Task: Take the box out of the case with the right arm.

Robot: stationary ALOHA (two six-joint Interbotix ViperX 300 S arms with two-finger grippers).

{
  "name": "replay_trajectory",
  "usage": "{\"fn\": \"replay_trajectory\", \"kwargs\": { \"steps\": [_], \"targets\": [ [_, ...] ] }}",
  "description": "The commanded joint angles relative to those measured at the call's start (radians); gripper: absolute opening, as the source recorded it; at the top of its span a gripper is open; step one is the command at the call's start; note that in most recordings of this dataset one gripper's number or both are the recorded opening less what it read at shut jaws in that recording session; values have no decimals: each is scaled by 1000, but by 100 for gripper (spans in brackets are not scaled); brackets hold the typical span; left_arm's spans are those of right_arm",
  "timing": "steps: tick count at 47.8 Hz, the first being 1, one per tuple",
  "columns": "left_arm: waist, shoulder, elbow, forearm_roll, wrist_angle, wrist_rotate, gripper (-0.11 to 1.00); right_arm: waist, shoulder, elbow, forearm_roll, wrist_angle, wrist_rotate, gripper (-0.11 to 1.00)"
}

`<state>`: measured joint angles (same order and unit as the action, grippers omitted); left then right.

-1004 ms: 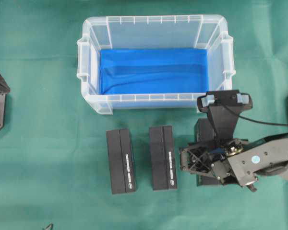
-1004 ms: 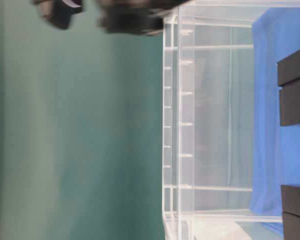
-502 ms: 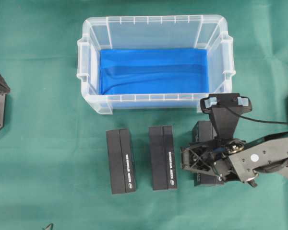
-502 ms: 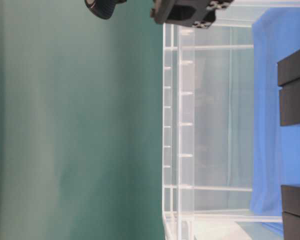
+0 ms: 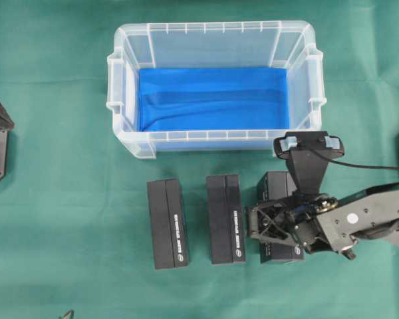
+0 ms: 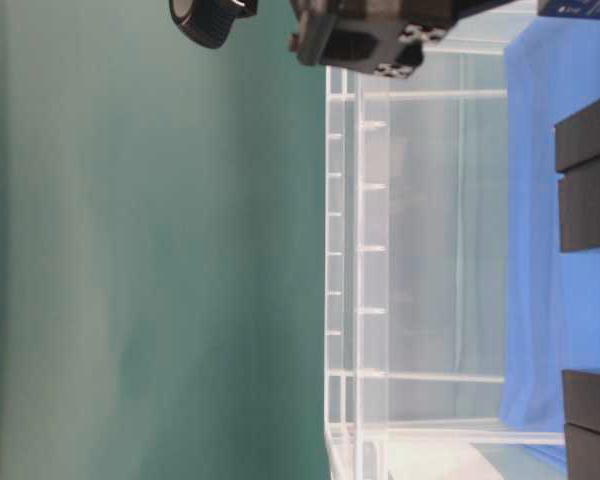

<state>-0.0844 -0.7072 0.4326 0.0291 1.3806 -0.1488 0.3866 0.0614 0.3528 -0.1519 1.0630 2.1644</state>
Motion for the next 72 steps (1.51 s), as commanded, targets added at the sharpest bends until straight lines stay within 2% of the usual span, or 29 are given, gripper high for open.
{"fn": "replay_trajectory", "kwargs": {
  "steps": [1,6,10,29,37,47,58,64,72],
  "targets": [
    [3,0,-23,3,-6,0,0,-2,-18,-21,0,31,-2,65],
    [3,0,-21,3,-6,2,0,-2,-17,-34,-3,67,-9,83],
    [3,0,-21,5,-6,2,0,-2,-18,-41,-8,91,-12,91],
    [3,0,-21,3,-6,2,0,-2,-18,-57,-11,100,-17,90],
    [3,0,-23,3,-6,2,0,-2,-46,-92,-15,120,-18,90],
    [2,0,-23,3,-6,2,0,-3,-87,-196,-54,281,-44,90],
    [3,0,-23,3,-6,0,0,-12,-94,-341,-67,474,-129,90],
    [2,0,-23,3,-8,0,0,-18,-91,-387,-74,520,-156,90],
    [3,0,-23,3,-6,0,0,-26,-89,-393,-78,525,-166,90]
  ]
}}
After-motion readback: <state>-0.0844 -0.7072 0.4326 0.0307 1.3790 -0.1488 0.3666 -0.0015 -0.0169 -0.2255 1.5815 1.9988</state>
